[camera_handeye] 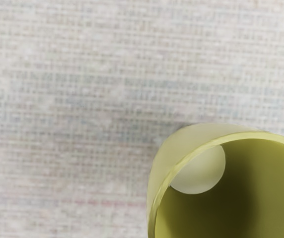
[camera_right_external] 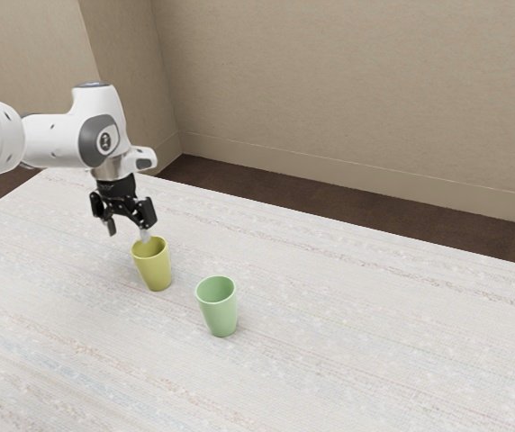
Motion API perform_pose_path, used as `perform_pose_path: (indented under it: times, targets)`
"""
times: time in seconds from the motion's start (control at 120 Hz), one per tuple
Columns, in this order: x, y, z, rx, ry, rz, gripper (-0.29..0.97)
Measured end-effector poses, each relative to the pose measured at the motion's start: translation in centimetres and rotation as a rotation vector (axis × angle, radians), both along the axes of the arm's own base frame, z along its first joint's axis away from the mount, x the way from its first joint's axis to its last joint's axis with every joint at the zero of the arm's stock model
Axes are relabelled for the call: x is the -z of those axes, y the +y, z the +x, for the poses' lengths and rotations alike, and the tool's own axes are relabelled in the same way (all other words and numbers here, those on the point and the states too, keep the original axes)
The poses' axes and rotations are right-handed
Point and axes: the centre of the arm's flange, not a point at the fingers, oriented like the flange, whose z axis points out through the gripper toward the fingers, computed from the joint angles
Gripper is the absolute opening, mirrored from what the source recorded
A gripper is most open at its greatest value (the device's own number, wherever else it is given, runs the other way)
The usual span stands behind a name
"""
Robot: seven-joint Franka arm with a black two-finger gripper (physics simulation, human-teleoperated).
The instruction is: Place the left cup onto the right cup
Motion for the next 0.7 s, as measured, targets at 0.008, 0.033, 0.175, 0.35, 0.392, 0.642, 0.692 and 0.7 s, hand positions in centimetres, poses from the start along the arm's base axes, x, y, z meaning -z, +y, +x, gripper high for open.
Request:
perform_pose_path:
  times: [0.008, 0.033, 0.175, 0.35, 0.392, 0.642, 0.692, 0.7]
  targets:
    - [0.0, 0.0, 0.0, 0.000, 0.000, 0.000, 0.68]
    - [0.1, 0.1, 0.1, -0.001, 0.000, -0.002, 0.68]
    - [0.4, 0.2, 0.2, 0.003, -0.002, -0.011, 0.68]
    - [0.9, 0.1, 0.2, 0.007, 0.000, -0.024, 0.68]
    - [1.1, 0.1, 0.2, 0.008, 0.002, -0.026, 0.68]
    - [2.0, 0.1, 0.3, 0.016, 0.004, -0.029, 0.68]
    - [2.1, 0.2, 0.4, 0.016, 0.002, -0.029, 0.68]
    - [2.1, 0.2, 0.4, 0.017, 0.002, -0.029, 0.68]
